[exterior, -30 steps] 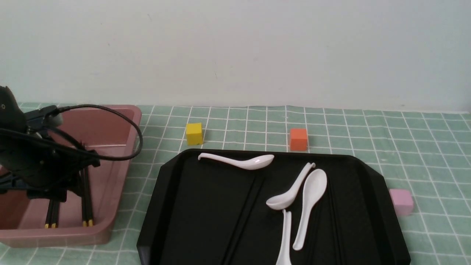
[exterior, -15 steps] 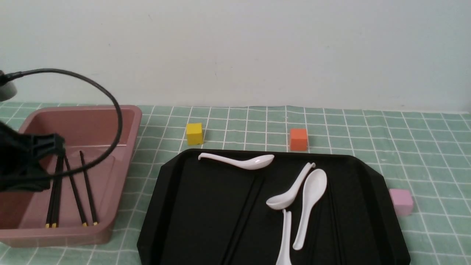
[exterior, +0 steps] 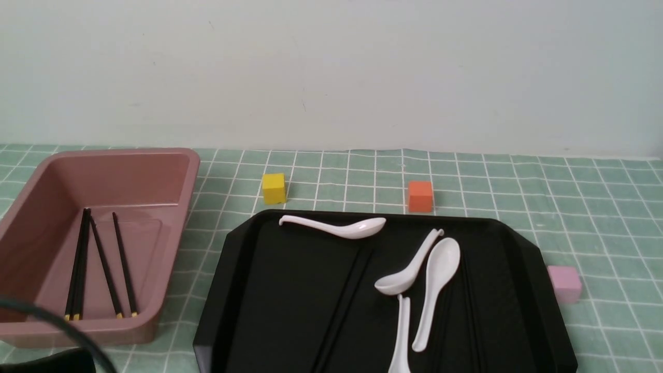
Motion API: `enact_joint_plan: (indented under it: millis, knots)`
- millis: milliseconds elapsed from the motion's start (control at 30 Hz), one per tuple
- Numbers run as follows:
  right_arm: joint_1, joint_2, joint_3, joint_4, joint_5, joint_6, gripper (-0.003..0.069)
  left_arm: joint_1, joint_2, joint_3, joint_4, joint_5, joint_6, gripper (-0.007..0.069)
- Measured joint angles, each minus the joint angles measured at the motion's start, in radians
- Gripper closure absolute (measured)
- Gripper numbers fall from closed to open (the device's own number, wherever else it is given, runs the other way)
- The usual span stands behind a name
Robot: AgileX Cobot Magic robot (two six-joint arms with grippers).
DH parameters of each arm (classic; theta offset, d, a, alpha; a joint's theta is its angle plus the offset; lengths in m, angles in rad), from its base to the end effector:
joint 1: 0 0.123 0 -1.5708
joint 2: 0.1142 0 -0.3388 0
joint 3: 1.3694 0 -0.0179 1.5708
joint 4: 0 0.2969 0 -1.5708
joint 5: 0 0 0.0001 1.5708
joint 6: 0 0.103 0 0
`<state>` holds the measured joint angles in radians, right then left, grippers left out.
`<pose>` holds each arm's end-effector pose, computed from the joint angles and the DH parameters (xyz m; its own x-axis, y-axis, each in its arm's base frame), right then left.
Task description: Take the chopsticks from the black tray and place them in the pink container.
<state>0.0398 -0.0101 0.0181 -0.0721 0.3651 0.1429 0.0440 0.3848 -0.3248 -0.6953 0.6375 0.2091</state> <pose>0.0564 -0.0004 0.1705 -0.2813 0.0643 -0.9575 0.0061 0.9979 0.0652 0.0844 -0.0356 0.2662 -0.5463 -0.3686 -0.7521 0.0992 0.8632 -0.4950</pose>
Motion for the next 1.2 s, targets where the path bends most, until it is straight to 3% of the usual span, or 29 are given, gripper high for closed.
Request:
enact_joint_plan:
  millis: [233,467,767,1033,1200]
  knots:
    - [0.0,0.0,0.0,0.0,0.0,0.0,0.0419,0.0,-0.08,0.048,0.004,-0.036,0.021,0.0637]
    - [0.0,0.0,0.0,0.0,0.0,0.0,0.0419,0.0,-0.08,0.05,0.107,-0.05,0.084,0.0637]
    - [0.0,0.0,0.0,0.0,0.0,0.0,0.0419,-0.001,-0.161,0.119,0.151,-0.135,0.049,0.0637]
    - [0.0,0.0,0.0,0.0,0.0,0.0,0.0419,-0.14,-0.351,0.297,0.52,-0.27,-0.325,0.0637]
    - [0.0,0.0,0.0,0.0,0.0,0.0,0.0419,-0.199,-0.394,0.349,0.601,-0.289,-0.42,0.0637]
